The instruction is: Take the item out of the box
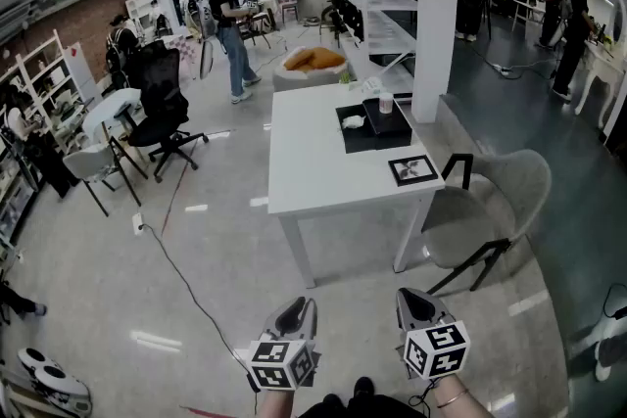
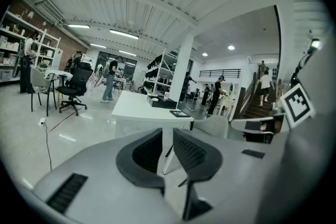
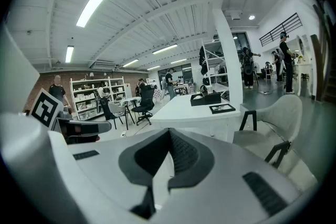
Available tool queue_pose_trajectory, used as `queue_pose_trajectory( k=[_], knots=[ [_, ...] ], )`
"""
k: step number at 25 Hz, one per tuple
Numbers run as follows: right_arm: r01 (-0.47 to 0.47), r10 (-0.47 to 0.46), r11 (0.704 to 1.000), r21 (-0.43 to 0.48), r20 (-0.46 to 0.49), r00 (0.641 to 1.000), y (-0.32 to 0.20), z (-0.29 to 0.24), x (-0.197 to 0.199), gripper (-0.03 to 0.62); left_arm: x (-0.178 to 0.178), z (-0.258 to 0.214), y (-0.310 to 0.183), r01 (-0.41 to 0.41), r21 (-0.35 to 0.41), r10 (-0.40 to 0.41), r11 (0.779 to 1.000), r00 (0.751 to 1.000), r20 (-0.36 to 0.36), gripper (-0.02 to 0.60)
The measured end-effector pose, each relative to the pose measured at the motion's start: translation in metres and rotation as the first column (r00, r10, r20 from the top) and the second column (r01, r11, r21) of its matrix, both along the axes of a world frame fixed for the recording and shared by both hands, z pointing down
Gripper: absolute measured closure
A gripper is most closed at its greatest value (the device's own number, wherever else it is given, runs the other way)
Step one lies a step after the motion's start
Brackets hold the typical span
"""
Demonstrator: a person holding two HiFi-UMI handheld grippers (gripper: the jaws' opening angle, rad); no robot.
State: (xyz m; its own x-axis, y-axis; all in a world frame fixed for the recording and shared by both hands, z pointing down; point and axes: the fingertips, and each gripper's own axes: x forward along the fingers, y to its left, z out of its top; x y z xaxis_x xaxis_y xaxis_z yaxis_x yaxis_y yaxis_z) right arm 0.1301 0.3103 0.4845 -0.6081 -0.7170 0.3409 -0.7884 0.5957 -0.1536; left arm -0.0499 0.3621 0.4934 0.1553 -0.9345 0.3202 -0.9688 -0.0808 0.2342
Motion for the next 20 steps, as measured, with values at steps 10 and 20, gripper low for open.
queue_pose_trajectory(
  k=[10,20],
  knots=[
    [0.008,-0.009,1.000,0.015,0.032,0.999,-0.017,-0.002,0.007,0.594,0.013,0.001,-0.019,0.011,0.000,-0.011,1.000,1.000,0.017,0.518],
    [0.028,-0.028,1.000,0.004,0.023,0.999,-0.030,0.008,0.020,0.594,0.027,0.003,-0.032,0.012,0.000,-0.012,1.000,1.000,0.014,0.485]
  ],
)
